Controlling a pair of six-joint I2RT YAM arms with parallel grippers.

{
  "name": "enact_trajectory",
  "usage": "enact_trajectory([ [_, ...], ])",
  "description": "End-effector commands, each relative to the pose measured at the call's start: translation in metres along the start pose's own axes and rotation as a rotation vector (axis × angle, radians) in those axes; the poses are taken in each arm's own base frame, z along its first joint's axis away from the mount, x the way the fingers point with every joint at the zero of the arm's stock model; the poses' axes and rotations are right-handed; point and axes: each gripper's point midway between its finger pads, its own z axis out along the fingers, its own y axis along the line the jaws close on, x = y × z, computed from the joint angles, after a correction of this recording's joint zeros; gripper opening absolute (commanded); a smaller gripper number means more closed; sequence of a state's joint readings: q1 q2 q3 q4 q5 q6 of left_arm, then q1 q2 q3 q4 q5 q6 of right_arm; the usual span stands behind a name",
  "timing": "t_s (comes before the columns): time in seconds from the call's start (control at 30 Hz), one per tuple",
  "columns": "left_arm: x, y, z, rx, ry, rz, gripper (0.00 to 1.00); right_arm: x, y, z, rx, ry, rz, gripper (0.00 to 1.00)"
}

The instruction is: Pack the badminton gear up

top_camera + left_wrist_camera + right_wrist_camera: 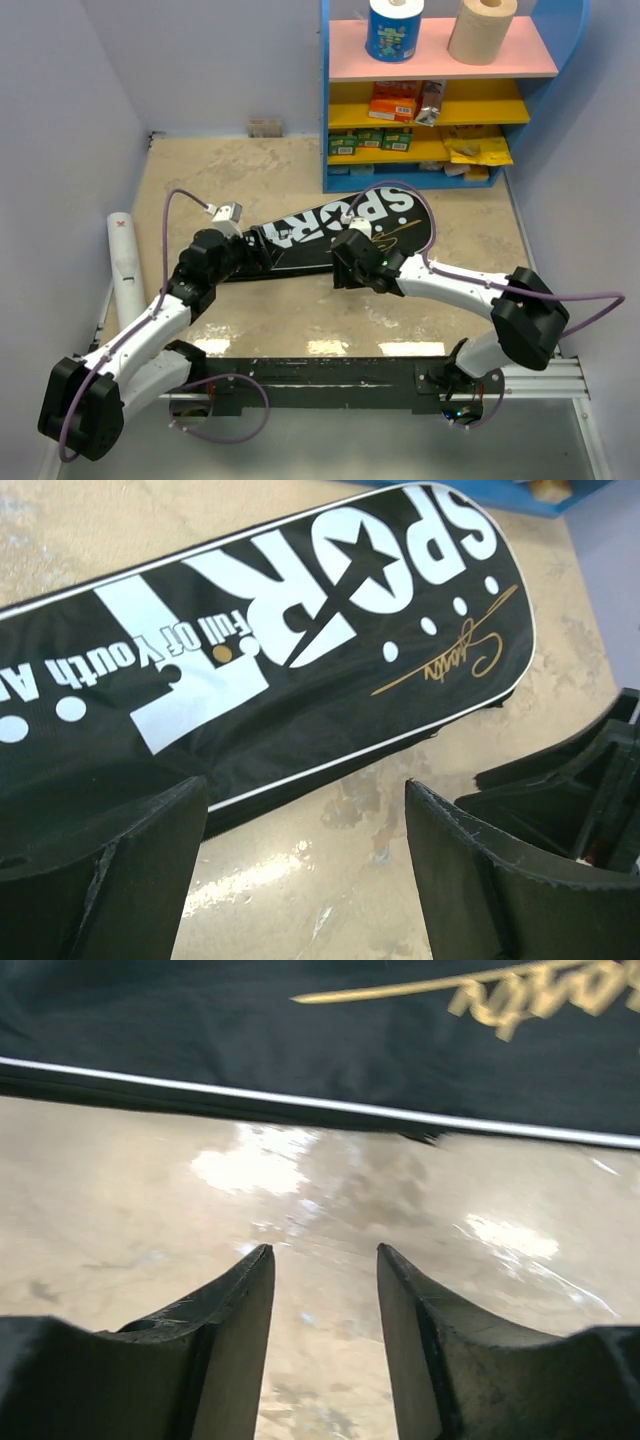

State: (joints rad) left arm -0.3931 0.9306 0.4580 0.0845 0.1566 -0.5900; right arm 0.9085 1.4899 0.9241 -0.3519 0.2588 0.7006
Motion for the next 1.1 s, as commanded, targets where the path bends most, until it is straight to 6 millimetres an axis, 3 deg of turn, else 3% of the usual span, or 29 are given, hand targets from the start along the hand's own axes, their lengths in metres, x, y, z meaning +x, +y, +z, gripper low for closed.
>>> enact_trajectory([
  [0.0,0.002,0.001,0.003,0.010,-0.003,0.019,0.83,0.009,-0.039,-0.003,0.142,-0.013,0.013,0.50],
  [0.63,0.009,-0.002,0.004,0.040,0.013,0.017,0.83,-0.002,-0.045,0.046,0.176,-0.080,0.150,0.50],
  [1.07,0.010,0.000,0.004,0.036,0.016,0.021,0.83,0.002,-0.069,0.062,0.299,-0.132,0.215,0.43],
])
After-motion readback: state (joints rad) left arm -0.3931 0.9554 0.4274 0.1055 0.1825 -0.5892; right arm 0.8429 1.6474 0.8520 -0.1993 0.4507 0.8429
